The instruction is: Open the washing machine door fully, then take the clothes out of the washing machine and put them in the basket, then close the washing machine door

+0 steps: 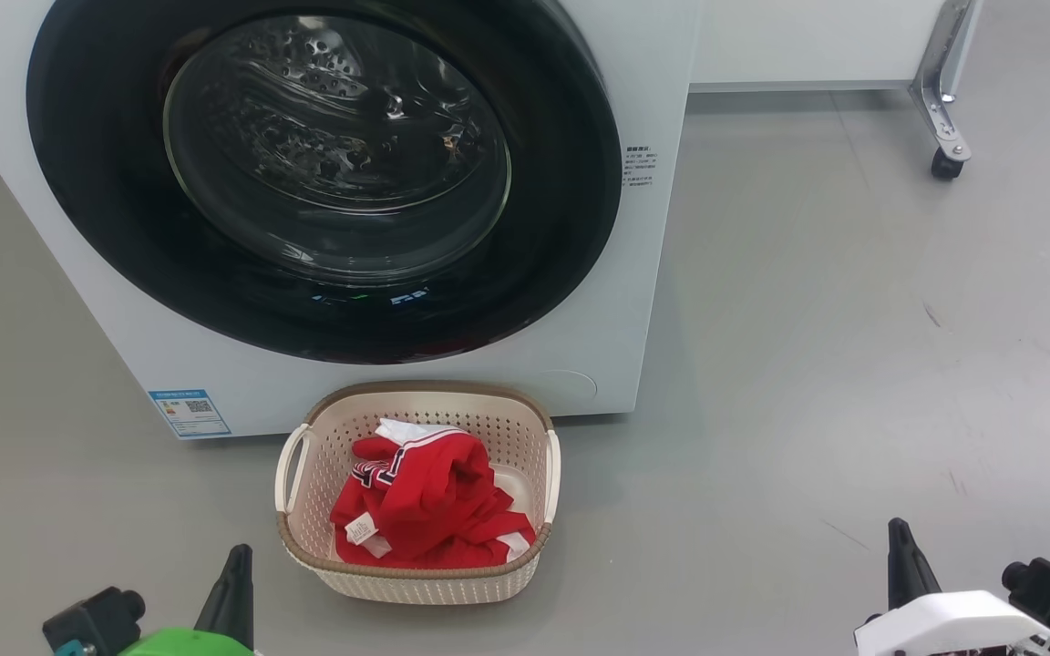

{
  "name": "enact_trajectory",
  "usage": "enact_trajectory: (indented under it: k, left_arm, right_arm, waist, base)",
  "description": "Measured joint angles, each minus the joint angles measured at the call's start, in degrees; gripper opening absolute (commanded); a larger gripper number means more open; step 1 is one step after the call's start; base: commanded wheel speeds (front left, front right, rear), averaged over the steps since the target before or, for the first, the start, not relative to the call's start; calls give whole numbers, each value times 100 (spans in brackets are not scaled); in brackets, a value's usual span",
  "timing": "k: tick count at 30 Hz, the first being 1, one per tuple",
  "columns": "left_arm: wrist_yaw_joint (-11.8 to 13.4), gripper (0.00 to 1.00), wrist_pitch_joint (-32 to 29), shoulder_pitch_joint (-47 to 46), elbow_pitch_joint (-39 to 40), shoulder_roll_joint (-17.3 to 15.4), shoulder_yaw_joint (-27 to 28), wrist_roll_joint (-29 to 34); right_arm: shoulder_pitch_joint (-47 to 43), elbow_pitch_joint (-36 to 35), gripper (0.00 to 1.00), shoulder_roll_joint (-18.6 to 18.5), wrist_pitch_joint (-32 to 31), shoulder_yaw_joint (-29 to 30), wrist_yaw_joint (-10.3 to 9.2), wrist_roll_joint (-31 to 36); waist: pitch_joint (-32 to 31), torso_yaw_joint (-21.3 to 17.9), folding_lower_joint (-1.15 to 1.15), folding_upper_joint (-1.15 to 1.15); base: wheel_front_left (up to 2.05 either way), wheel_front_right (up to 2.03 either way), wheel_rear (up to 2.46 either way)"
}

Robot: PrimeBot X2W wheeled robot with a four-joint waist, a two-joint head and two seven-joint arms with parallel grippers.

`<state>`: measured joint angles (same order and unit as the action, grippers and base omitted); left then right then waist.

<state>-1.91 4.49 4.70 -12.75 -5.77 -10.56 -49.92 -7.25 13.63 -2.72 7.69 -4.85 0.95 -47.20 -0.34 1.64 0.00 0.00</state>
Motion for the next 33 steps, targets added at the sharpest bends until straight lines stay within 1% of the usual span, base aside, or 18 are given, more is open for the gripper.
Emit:
enact_trajectory:
  k: [2,5,16,33]
  left_arm:
    - [-25,0,-41,-21,-3,4,48,-180]
    - [-42,0,-69,-36,-11,12,98,-293]
    - [-110,0,-224,-181,-68,68,318,-1057]
    - [-250,0,-452,-386,-147,108,669,-2263]
  right_arm:
    - [27,1,0,-9,-36,27,12,-151]
    - [44,3,0,-16,-91,58,20,-313]
    - [238,30,0,-58,-281,216,143,-1157]
    - [509,73,0,-87,-566,455,276,-2466]
  waist:
    - [2,-5,0,0]
    - [4,-11,0,0]
    - [13,-40,0,0]
    - [27,-86,0,0]
  base:
    - [0,0,0]
    - [0,0,0]
    - [0,0,0]
    - [0,0,0]
